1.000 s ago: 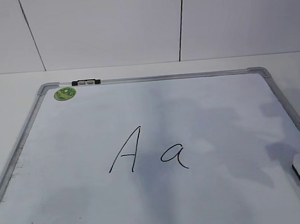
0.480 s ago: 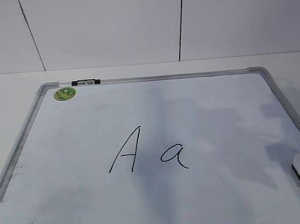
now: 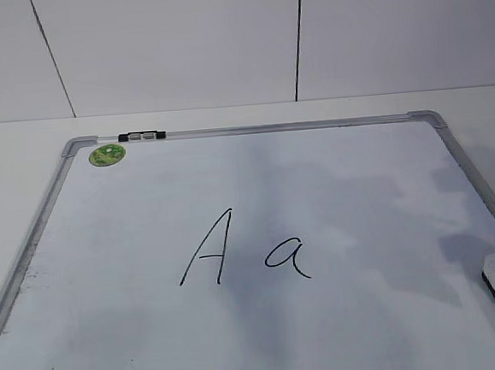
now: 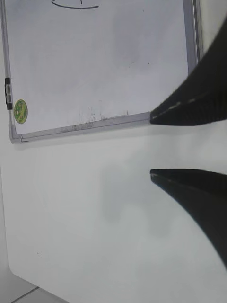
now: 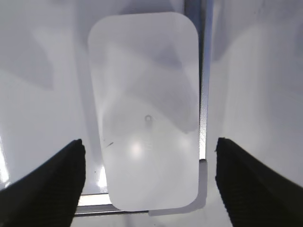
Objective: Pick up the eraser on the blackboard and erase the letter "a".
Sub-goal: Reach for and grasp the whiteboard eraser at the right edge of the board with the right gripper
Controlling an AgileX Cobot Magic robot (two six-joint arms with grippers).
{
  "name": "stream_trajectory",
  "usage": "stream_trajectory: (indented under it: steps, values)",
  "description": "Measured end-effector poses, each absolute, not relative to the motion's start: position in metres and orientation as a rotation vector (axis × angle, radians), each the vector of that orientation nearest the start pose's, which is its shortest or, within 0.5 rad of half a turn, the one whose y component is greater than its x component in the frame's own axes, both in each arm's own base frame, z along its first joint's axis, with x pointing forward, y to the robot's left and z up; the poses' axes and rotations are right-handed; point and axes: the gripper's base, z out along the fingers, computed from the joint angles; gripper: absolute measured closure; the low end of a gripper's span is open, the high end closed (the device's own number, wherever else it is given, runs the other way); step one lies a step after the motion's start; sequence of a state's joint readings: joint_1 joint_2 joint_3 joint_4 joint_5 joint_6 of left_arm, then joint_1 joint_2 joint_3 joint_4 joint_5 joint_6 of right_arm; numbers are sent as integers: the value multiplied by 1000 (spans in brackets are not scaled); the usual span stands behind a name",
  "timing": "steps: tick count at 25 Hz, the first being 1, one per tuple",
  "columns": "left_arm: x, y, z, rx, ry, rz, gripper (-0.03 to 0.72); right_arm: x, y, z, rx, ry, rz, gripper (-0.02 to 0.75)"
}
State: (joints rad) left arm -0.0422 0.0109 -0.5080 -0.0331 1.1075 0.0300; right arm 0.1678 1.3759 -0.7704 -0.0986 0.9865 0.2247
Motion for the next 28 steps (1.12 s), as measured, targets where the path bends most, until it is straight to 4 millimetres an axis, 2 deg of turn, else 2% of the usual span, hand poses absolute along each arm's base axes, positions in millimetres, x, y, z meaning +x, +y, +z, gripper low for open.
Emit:
stream_trajectory:
  steps: [9, 28]
  values:
    - [-6, -2, 276, 78, 2092, -47, 454, 223, 30, 198, 12, 3102, -118, 59]
    - [-6, -2, 276, 78, 2092, -47, 454, 225, 31, 197, 9, 3087, -115, 62]
